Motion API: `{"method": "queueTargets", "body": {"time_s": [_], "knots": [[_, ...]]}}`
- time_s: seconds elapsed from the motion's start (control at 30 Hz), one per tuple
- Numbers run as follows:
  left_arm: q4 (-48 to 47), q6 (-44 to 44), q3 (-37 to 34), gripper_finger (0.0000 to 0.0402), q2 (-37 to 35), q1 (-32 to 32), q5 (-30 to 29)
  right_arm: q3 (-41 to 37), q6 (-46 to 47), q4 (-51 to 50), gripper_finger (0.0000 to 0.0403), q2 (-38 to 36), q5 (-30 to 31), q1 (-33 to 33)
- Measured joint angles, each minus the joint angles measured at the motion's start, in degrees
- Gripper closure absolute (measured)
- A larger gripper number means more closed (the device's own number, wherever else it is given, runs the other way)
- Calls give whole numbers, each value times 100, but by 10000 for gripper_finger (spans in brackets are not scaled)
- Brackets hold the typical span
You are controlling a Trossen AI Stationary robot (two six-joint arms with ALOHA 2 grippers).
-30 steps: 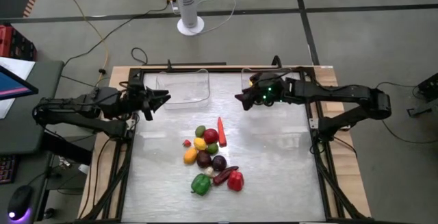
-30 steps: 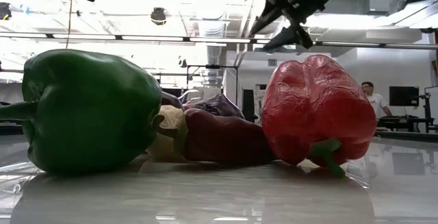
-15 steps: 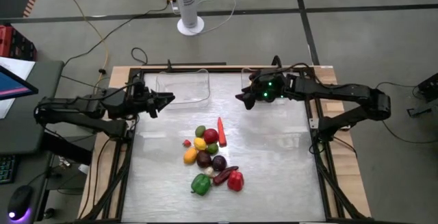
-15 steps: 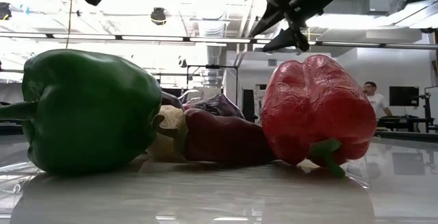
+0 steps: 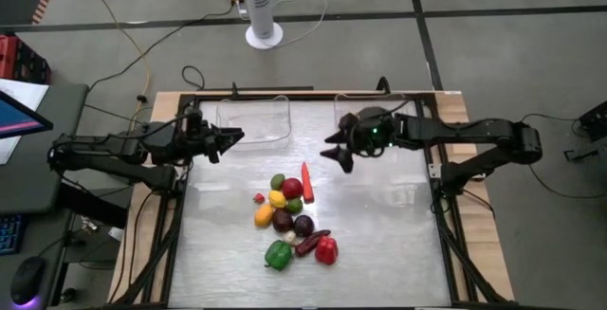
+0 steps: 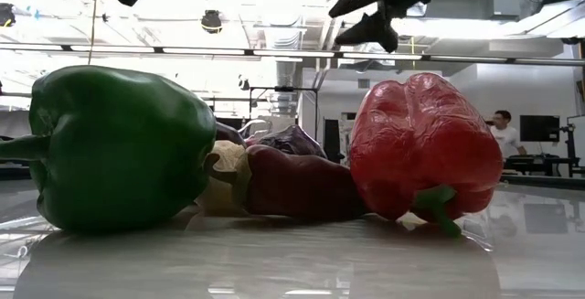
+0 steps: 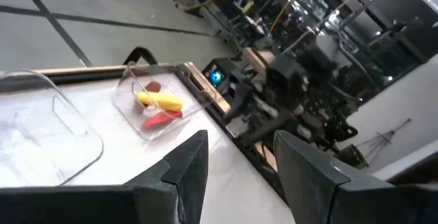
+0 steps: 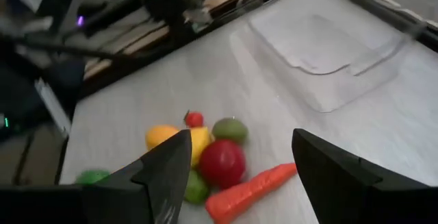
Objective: Sort produce into baskets
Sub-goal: Put the red tomato into the left transparent bin
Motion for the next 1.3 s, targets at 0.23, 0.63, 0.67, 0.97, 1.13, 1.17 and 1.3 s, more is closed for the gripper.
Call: {"method": "queueTargets", "body": {"time_s": [0.23, 0.63, 0.67, 0.97, 1.13, 1.17, 1.3], "knots": [[14, -250, 0, 248, 2, 2, -390, 3, -670, -18, 121, 303, 11, 130], [1033, -309, 0, 248, 471, -150, -97, -4, -621, 128, 121, 1330, -417, 554], [1061, -303, 0, 248, 505, -196, -48, -4, -516, 123, 121, 1402, -355, 626], [1026, -768, 1, 248, 683, -639, 169, -4, 668, -110, 121, 1616, -5, 1258], [1018, -777, -2, 248, 754, -667, 143, 4, 1205, -416, 121, 1363, 438, 1667], [1068, -809, -2, 248, 776, -663, 122, 4, 1308, -466, 121, 1333, 485, 1726], [1156, -775, 0, 248, 791, -625, 2, 4, 1401, -474, 121, 1257, 643, 1848]]}}
